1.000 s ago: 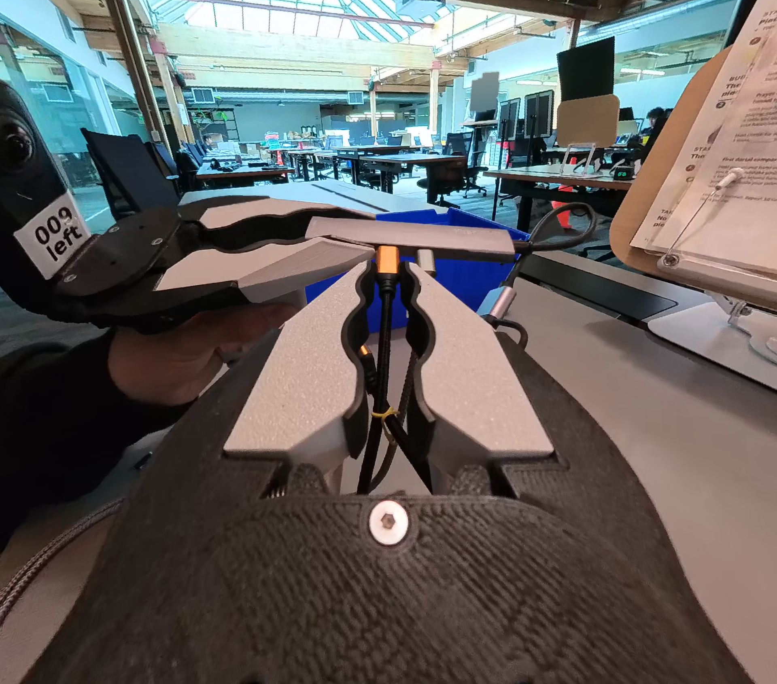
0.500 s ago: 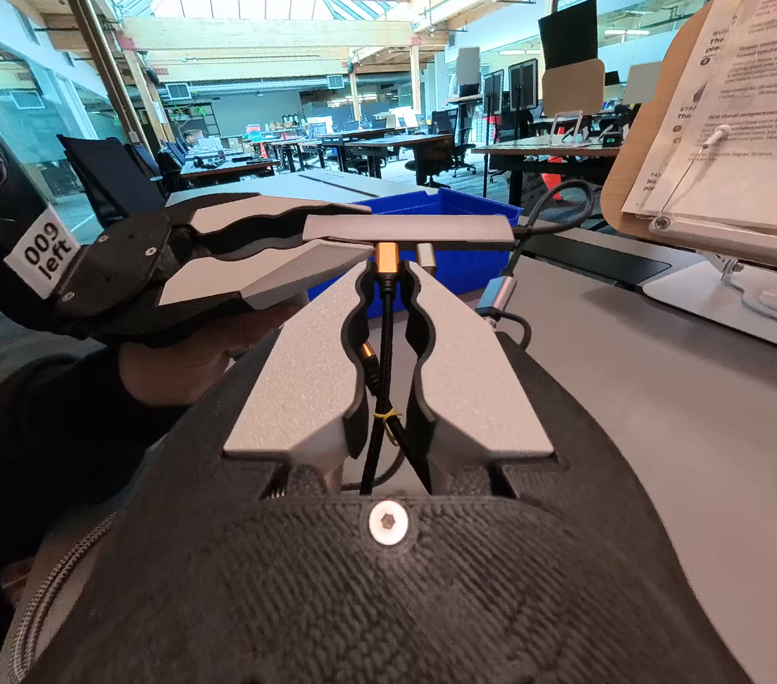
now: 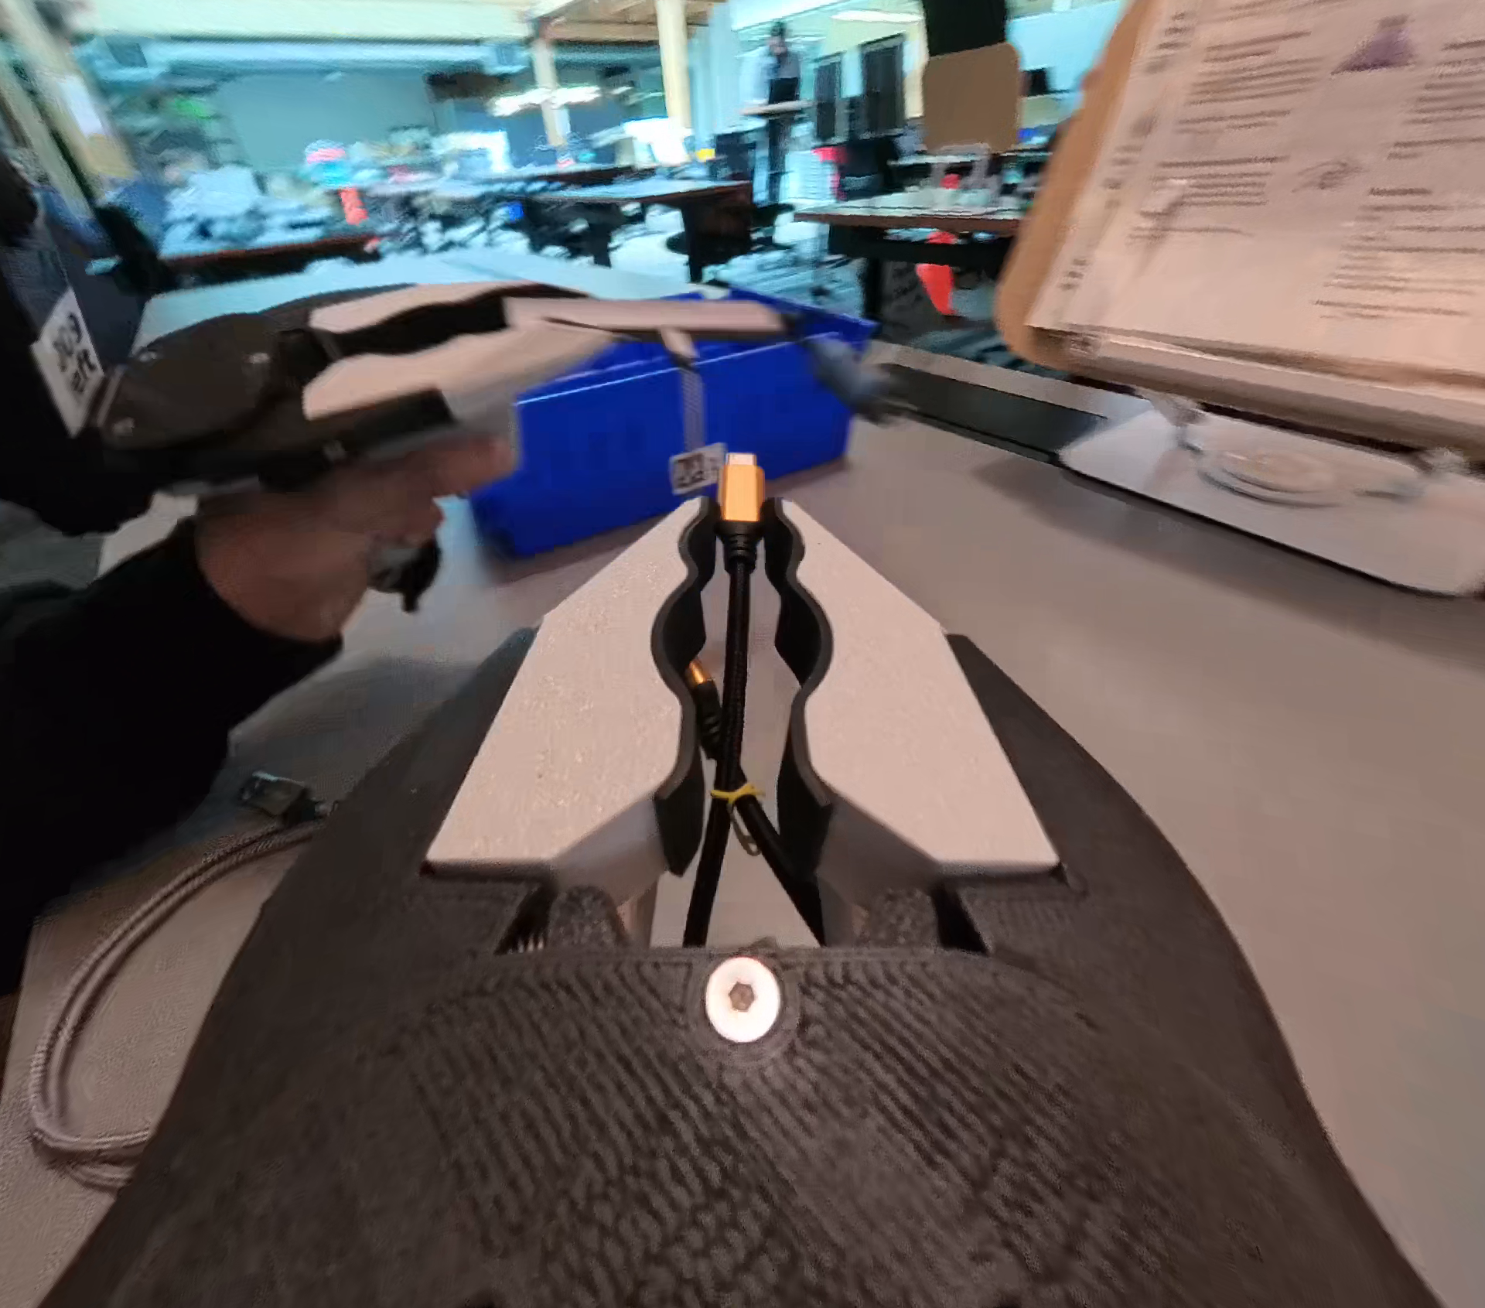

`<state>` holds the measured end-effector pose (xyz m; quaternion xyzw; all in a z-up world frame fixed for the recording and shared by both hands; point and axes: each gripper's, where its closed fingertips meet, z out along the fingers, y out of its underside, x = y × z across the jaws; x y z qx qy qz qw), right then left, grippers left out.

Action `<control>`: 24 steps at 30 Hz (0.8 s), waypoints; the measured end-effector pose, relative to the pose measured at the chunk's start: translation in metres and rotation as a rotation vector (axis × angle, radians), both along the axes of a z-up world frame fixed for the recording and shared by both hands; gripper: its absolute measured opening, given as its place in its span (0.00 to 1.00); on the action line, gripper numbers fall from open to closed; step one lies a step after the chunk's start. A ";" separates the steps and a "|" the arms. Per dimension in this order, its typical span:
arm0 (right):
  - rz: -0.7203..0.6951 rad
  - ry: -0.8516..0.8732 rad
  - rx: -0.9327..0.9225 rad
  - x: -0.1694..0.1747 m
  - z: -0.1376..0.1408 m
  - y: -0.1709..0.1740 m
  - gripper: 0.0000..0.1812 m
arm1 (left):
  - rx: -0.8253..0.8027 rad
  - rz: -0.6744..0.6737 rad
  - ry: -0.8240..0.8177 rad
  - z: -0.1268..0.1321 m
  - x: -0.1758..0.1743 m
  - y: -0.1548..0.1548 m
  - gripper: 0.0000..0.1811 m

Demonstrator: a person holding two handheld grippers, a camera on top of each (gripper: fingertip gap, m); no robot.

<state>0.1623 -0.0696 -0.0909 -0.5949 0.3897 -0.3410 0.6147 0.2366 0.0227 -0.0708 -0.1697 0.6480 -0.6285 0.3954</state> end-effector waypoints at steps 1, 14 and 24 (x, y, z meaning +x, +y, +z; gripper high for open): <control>-0.040 -0.017 0.084 -0.007 0.005 -0.016 0.06 | -0.067 0.015 0.059 0.003 0.018 0.024 0.12; -0.079 -0.260 -0.184 -0.042 0.134 -0.102 0.06 | -0.165 -0.231 0.080 0.027 -0.005 0.020 0.12; 0.072 0.430 -0.413 -0.012 0.000 -0.216 0.06 | -0.158 -0.282 0.091 0.029 -0.013 0.012 0.12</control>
